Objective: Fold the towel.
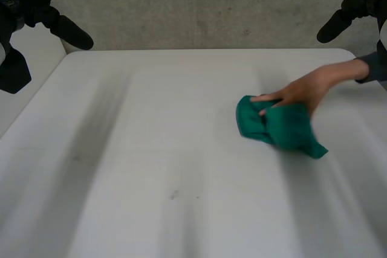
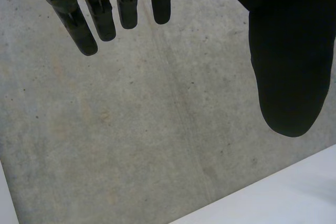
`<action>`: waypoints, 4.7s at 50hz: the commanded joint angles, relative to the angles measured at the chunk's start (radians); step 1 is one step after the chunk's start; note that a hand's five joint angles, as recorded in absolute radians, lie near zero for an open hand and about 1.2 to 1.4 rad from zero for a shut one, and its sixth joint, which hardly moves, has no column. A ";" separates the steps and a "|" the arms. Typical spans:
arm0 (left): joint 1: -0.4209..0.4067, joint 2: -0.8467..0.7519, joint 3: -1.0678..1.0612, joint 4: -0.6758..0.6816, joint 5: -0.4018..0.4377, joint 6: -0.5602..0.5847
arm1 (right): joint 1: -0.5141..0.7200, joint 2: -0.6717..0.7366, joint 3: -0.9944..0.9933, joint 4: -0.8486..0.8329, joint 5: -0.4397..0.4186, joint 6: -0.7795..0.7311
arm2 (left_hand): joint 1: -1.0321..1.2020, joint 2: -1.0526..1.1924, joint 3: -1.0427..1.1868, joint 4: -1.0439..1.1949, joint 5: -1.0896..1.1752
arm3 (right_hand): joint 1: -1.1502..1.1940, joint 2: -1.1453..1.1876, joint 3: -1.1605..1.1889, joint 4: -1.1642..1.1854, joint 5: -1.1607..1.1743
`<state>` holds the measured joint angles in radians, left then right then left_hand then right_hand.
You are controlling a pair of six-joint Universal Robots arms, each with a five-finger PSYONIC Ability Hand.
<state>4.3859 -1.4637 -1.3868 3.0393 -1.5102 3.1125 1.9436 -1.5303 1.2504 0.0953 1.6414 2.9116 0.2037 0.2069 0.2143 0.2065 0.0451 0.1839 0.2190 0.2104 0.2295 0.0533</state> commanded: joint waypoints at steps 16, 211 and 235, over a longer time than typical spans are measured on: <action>-0.003 -0.017 -0.018 0.036 -0.001 0.005 | 0.000 0.001 0.004 -0.005 -0.012 -0.002 | -0.029 -0.032 -0.040 -0.032 -0.045 | -0.009 -0.044 -0.036 -0.055 -0.053; -0.025 -0.379 -0.334 0.250 -0.019 0.365 | 0.098 1.019 -0.759 0.261 -0.063 -0.391 | 1.193 1.189 1.182 1.190 1.177 | 0.172 0.137 0.145 0.126 0.128; 0.007 -0.369 -0.336 0.266 -0.019 0.339 | 0.097 0.446 0.190 0.046 -0.156 -0.175 | 1.193 1.189 1.182 1.190 1.177 | 0.691 0.656 0.664 0.645 0.647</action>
<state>4.3950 -1.8347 -1.7189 3.3062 -1.5294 3.4584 2.0322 -1.0550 1.2709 0.1978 1.5257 2.7419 1.1385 1.1973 1.1922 1.1956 0.9638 0.6343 0.7440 0.7393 0.7382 0.5362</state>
